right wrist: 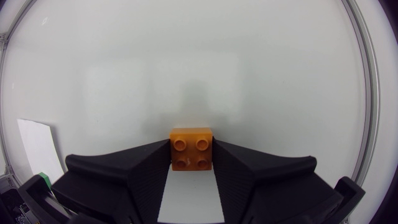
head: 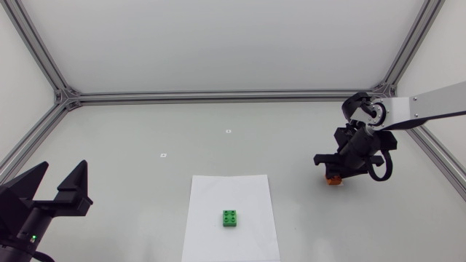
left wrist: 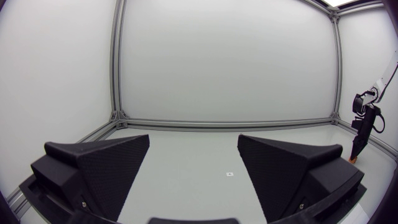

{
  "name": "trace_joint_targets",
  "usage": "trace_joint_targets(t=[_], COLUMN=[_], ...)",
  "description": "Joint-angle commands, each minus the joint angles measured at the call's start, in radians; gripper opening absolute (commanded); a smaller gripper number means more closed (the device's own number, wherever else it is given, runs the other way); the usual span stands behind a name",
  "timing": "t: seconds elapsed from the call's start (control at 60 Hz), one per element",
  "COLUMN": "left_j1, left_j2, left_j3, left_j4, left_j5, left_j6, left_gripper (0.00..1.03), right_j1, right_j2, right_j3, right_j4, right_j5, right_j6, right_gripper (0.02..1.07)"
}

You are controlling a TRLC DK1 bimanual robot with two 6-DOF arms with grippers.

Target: Pick up the orange 2x2 brick with the right arm and stack it on top of the green 2x2 brick in the center

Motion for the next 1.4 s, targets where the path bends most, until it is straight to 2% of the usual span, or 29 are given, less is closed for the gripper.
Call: trace_joint_targets(t=[0.0,0.217,0.467,0.817,1.2,1.383], left_j1=[0.003,0.003,0.003,0.003,0.003,0.003], left_j2=[-0.008,-0.008,-0.008,-0.008,-0.008,-0.008], left_j3=[-0.041,-0.041,-0.041,-0.041,-0.041,-0.041], left_j4=[-0.014,-0.014,-0.014,-0.014,-0.015,-0.014], left_j5=[0.004,0.004,0.004,0.004,0.004,0.004], left_j6=[0.013,0.013,0.013,0.013,0.013,0.013], left_gripper=[0.99,0.99,0.99,0.99,0.99,0.99], right_j1=[-0.008,0.009,0.096,0.358,0.66,0.785], right_j2=[-0.006,-0.085,-0.196,-0.36,-0.366,-0.328], right_j3=[-0.014,-0.04,-0.054,-0.078,-0.111,-0.075], right_j4=[0.002,-0.008,-0.08,-0.166,-0.179,-0.209], right_j5=[-0.001,-0.003,-0.004,0.02,0.023,0.022], right_j6=[-0.002,-0.023,-0.112,-0.235,-0.474,-0.542], right_gripper=[0.44,0.38,0.38,0.38,0.39,0.39])
